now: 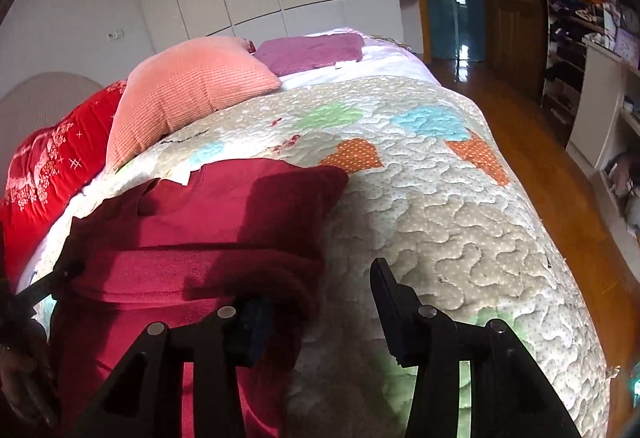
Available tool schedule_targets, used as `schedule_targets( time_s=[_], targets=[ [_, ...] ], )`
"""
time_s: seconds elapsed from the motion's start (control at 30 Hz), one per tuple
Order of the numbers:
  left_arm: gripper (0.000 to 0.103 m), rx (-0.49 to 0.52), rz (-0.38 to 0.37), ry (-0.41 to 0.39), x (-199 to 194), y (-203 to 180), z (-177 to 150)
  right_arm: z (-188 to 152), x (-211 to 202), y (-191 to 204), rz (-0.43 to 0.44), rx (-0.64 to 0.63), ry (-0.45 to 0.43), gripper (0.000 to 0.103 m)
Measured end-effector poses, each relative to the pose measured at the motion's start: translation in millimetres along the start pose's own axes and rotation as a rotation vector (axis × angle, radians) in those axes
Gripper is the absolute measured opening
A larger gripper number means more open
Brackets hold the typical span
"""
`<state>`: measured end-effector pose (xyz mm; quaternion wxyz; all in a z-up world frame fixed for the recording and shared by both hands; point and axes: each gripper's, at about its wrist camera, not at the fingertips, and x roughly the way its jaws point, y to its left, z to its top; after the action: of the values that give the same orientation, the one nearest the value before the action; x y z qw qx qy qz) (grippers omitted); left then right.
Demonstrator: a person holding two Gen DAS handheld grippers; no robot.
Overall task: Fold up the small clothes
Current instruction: 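Smooth the folded sweatshirt with both grippers resting on it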
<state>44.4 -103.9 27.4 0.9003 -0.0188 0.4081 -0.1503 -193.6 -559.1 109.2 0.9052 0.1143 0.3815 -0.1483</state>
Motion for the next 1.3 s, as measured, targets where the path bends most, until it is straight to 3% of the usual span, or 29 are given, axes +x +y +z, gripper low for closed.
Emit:
schedule_targets(
  time_s=[0.17, 0.33, 0.5, 0.63, 0.7, 0.77, 0.83, 1.0, 1.17, 1.3],
  targets=[
    [0.066, 0.004, -0.003, 0.001, 1.0, -1.0, -0.2, -18.6, -8.8, -8.6, -0.012, -0.034, 0.068, 0.044],
    [0.066, -0.004, -0.008, 0.002, 1.6, 0.3, -0.3, -24.9, -35.3, -16.6, -0.04, -0.014, 0.047, 0.044],
    [0.066, 0.0, -0.002, 0.002, 1.7, 0.0, -0.6, -5.7, -42.2, -9.1, 0.099, 0.044, -0.005, 0.044],
    [0.066, -0.002, -0.005, 0.005, 2.3, -0.5, -0.7, 10.7, -26.4, 27.9, 0.163, -0.041, -0.022, 0.025],
    [0.067, -0.001, -0.004, 0.006, 2.6, -0.6, -0.8, 10.6, -7.5, 37.3, 0.169, -0.062, 0.016, 0.024],
    [0.067, -0.001, -0.006, 0.008, 3.0, -0.5, -0.7, 3.5, 19.0, 36.6, 0.097, -0.096, 0.096, 0.022],
    [0.068, 0.003, -0.005, 0.009, 3.5, -0.6, -0.5, -2.1, 30.6, 26.2, 0.11, -0.063, 0.121, 0.018],
    [0.068, 0.014, 0.008, 0.01, 2.4, -2.5, 1.2, -2.1, -3.3, 28.3, 0.139, -0.055, 0.067, 0.019],
    [0.068, 0.06, 0.05, 0.01, -16.8, -6.8, -1.9, -11.5, 14.9, 37.6, 0.099, -0.134, 0.133, 0.02],
    [0.068, 0.094, 0.059, 0.009, -47.3, -5.0, -13.0, -5.1, -18.6, 33.7, 0.158, -0.094, 0.119, 0.02]
  ],
)
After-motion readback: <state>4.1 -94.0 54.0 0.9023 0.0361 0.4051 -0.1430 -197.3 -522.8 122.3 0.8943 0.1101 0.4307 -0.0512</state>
